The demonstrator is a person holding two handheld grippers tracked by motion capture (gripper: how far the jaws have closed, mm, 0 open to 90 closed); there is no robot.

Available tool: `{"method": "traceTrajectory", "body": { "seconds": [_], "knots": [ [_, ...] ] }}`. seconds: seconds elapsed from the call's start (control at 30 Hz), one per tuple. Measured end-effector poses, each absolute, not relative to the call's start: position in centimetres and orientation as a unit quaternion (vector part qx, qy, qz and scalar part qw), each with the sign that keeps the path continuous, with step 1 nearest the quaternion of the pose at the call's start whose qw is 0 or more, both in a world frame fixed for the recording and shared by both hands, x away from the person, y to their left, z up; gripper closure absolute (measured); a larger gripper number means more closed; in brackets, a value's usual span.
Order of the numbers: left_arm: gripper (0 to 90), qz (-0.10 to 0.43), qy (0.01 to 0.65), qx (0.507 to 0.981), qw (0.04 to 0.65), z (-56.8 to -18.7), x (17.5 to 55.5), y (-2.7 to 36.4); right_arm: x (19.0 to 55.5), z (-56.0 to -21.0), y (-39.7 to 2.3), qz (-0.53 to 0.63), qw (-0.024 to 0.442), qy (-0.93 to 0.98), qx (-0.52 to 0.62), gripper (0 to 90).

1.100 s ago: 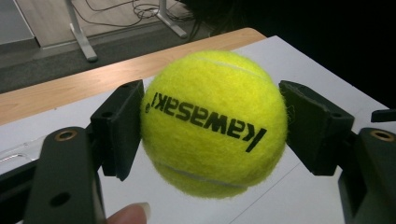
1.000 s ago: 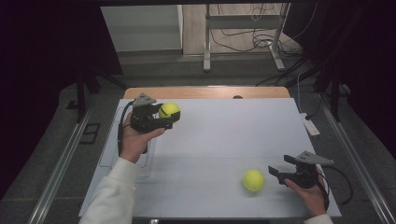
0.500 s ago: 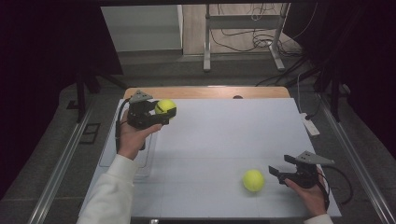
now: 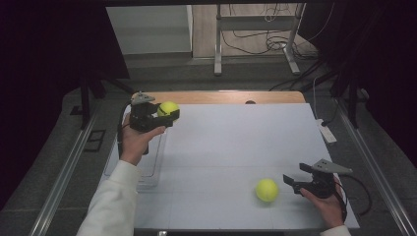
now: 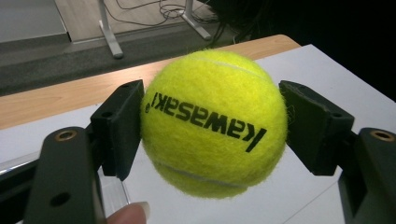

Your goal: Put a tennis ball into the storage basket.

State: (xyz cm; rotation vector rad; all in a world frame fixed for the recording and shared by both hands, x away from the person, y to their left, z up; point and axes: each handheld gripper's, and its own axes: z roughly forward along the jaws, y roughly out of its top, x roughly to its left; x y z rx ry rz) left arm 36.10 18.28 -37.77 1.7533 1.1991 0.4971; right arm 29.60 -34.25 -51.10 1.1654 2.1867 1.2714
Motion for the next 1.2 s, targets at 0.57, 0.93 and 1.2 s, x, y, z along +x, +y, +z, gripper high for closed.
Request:
{"method": "traceTrajectory", "body": {
  "seconds": [0.57,0.93,1.2],
  "knots": [
    [27.1,0.208,0.506,0.71,0.444,-38.7,37.7,19.4,29.6,-51.2,-34.3,0.45,0.177,0.77,0.416,14.0],
    [27.1,0.216,0.524,0.703,0.43,-39.4,38.4,20.4,29.5,-51.3,-34.7,0.45,0.176,0.769,0.419,14.1],
    [27.1,0.222,0.529,0.697,0.43,-39.3,38.4,21.1,29.4,-51.3,-34.8,0.449,0.177,0.768,0.421,14.1]
  ]
}}
